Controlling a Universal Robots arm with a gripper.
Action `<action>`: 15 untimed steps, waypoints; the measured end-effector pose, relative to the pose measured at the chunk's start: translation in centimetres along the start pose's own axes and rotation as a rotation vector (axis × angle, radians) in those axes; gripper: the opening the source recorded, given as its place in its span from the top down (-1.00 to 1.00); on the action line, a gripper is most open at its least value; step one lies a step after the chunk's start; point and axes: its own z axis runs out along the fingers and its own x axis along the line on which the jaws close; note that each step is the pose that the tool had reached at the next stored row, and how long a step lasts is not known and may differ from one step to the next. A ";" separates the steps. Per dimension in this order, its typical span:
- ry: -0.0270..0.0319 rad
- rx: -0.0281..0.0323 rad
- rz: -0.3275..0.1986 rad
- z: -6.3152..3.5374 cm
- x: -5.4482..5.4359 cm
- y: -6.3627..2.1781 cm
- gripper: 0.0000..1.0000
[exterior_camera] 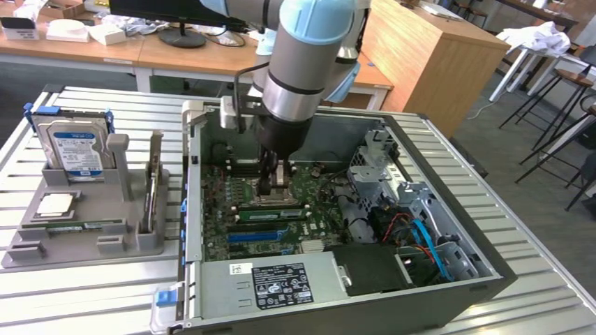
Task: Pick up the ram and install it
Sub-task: 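Press down the ram until it locks into place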
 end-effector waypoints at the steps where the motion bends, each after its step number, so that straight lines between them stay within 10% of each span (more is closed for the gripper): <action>1: 0.0001 0.0000 0.000 -0.21 0.0 0.01 0.80; 15: 0.0008 0.0000 0.000 -2.40 -0.1 0.10 0.80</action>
